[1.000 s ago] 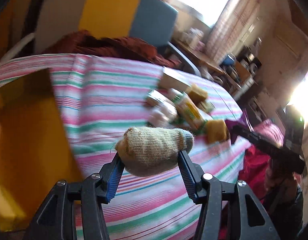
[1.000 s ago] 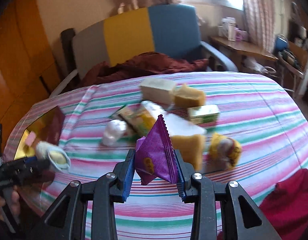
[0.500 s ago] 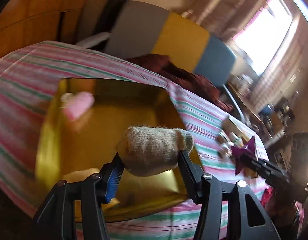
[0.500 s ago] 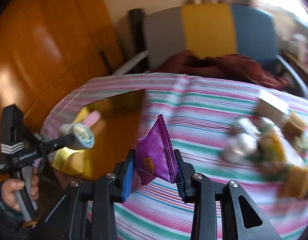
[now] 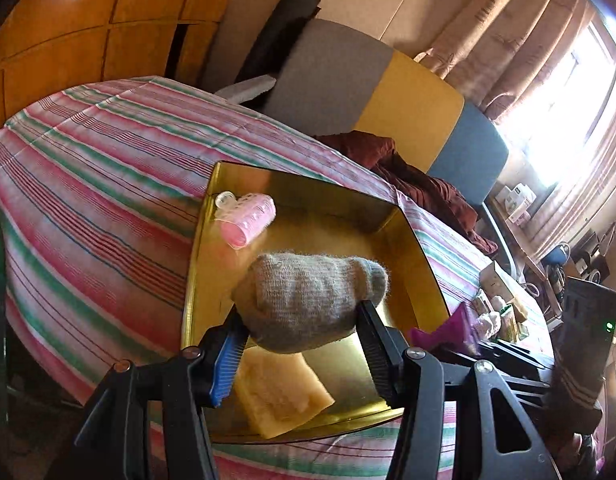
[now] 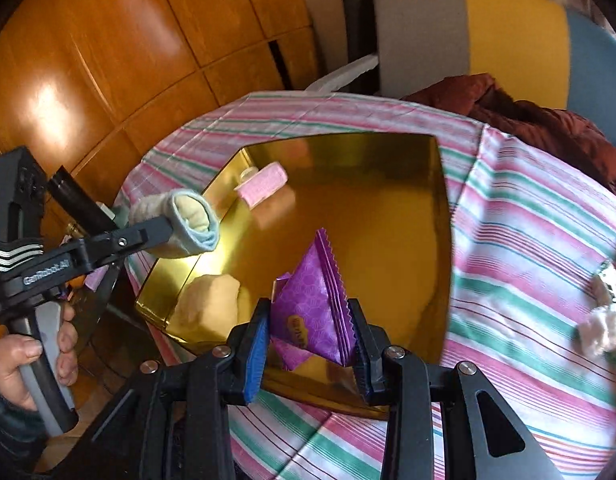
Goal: Organize objects
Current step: 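Place the sock and purple packet into the gold tray with both grippers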
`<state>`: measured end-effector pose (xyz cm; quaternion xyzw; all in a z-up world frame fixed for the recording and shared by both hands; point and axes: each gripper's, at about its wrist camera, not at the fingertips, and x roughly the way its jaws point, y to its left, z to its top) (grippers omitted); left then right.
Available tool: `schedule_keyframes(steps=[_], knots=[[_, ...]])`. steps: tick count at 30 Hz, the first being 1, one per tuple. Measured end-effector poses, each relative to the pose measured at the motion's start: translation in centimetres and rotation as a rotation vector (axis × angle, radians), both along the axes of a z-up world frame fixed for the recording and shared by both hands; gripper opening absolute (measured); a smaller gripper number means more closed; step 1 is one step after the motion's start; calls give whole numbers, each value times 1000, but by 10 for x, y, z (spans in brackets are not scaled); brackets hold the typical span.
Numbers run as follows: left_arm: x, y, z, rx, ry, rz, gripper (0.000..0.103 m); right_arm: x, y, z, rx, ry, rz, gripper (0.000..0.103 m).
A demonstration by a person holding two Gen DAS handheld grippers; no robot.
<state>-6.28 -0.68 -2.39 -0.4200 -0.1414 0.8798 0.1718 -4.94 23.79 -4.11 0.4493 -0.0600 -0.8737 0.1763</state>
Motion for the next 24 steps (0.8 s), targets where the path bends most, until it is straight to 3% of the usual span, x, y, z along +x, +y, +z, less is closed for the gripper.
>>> schedule_keyframes(steps=[6, 11, 16, 20, 24], knots=[[13, -9, -8, -27, -19, -6, 55, -23, -13, -4, -1, -28, 6, 37], [26, -18, -9, 5, -27, -18, 55, -47, -30, -8, -12, -65, 10, 37], [35, -5, -14, -17, -27, -105, 55, -76, -52, -11, -71, -106, 28, 37], [41, 6, -16, -29, -12, -174, 55, -95, -66, -6, -183, -138, 65, 43], [43, 18, -17, -30, -5, -225, 56, -93, -72, -3, -185, -135, 86, 43]])
